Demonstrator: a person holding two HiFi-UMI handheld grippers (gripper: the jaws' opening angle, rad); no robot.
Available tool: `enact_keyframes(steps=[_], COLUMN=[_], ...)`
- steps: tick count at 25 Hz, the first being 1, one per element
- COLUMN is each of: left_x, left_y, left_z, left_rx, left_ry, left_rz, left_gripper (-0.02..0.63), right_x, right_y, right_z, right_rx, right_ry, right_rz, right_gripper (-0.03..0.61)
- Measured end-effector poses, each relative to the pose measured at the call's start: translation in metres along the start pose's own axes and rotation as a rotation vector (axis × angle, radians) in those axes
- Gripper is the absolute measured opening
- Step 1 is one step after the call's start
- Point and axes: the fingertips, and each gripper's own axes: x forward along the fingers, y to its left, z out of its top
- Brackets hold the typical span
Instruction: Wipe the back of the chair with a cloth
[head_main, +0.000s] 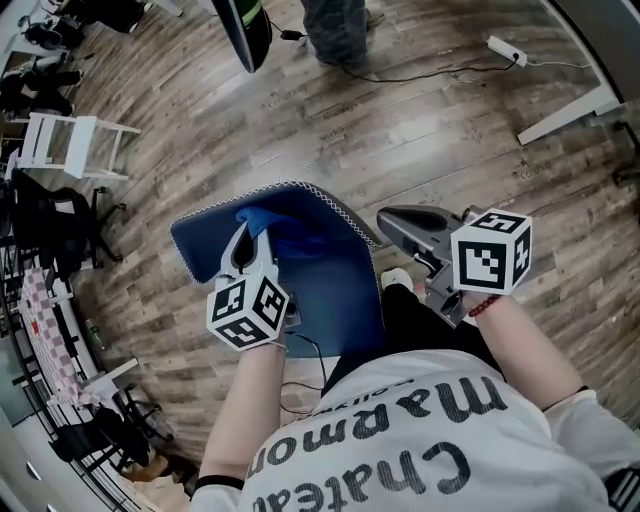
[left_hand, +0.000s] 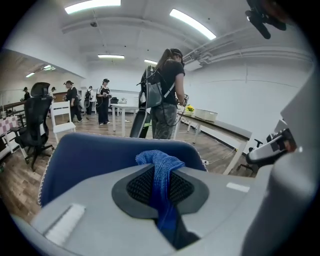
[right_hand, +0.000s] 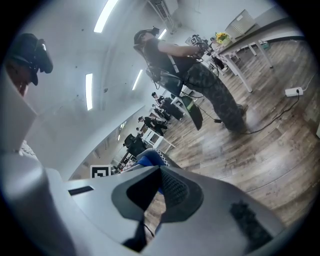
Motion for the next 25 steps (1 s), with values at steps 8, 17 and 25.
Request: enact_keyframes(steps=[8, 17, 25], left_x=[0.014, 0.016, 0.018], left_y=[-0.050, -0.091, -0.112], left_z=[-0.003, -0.011, -0.015], left_rx=[0.016, 0.096, 0.073], left_ry=[0.027, 0.054, 0.084], left_rz=[-0.139, -0.288, -0.386], left_gripper=[0.043, 0.043, 0.041], right_x=[-0.013, -0.019, -0.021], right_y=[-0.004, -0.008, -0.005], right_z=[-0.001, -0.007, -0.010], right_rx=[0.016, 0.038, 0.035], right_ry=[-0.021, -0.028, -0.023], right_rz=[-0.024, -0.035, -0.044], right_gripper=[0.014, 0.015, 0.015])
